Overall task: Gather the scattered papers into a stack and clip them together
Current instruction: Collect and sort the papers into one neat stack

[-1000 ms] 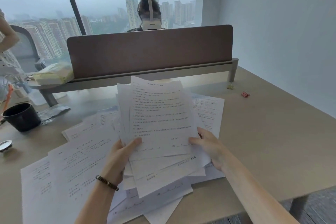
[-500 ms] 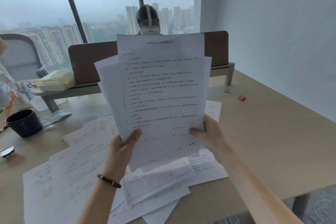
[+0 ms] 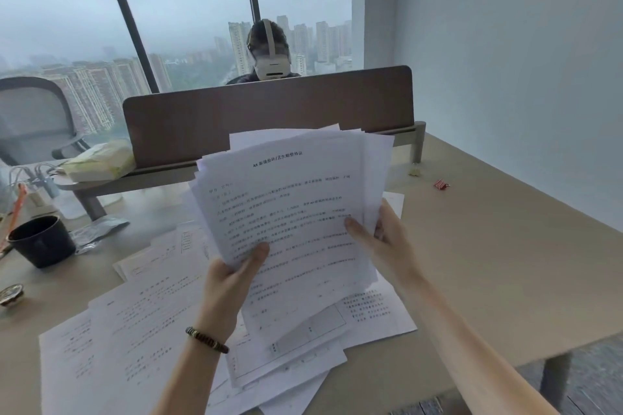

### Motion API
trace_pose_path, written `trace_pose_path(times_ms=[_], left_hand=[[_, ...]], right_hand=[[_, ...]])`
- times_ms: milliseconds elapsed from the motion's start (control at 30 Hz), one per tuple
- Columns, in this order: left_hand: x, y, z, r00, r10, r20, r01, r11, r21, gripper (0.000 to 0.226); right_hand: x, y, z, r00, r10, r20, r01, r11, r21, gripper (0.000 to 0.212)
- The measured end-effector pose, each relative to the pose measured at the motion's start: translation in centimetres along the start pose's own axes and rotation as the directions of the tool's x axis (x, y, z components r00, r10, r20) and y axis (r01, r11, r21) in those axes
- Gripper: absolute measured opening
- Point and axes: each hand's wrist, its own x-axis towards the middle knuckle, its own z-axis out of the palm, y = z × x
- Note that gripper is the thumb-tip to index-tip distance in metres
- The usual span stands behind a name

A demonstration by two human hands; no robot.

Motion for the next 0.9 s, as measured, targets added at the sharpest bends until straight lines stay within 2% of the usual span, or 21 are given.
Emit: trace_pose_path(times_ms=[200,400,500,633,733,900], left_hand=[[0.0,0.2,0.5,0.999,0.006,0.033,-0.006,1.0,-0.008,0.031],[0.2,0.6,0.8,0.997,0.08,0.004,-0.08,0.997,0.017,0.026],[0.3,0.9,0.7,0.997,0.074,0.013,-0.074,0.997,-0.01,0.031],[0.2,-0.2,0.0,0.997,-0.019,0.077,0.021,1.0,-0.023,0.041],[-0.2,-1.0,0.0,0.992,-0.077,0.097,0.075,0.997,0.016,0.052],[-0.1,-1.3,0.1,0.993,-0.073,0.091,0.068,0.996,0.051,0.025]], right_hand=[[1.0,-1.1,0.9,0.998,-0.05,0.038,0.05,0.999,-0.006,0.043],[1.1,-1.3,1.2,0.996,-0.088,-0.003,0.088,0.995,0.048,0.039],[1.0,-1.4,1.0,0.996,-0.089,0.001,0.089,0.994,0.065,0.038],[0.3,0.0,0.9,0.999,0.006,0.045,-0.013,0.989,0.15,0.033],[-0.5,1.8,1.3,0.993,0.095,0.068,-0.105,0.98,0.167,0.038],[-1.1,3.0,2.1,0.988,0.146,0.046,-0.152,0.972,0.18,0.035]])
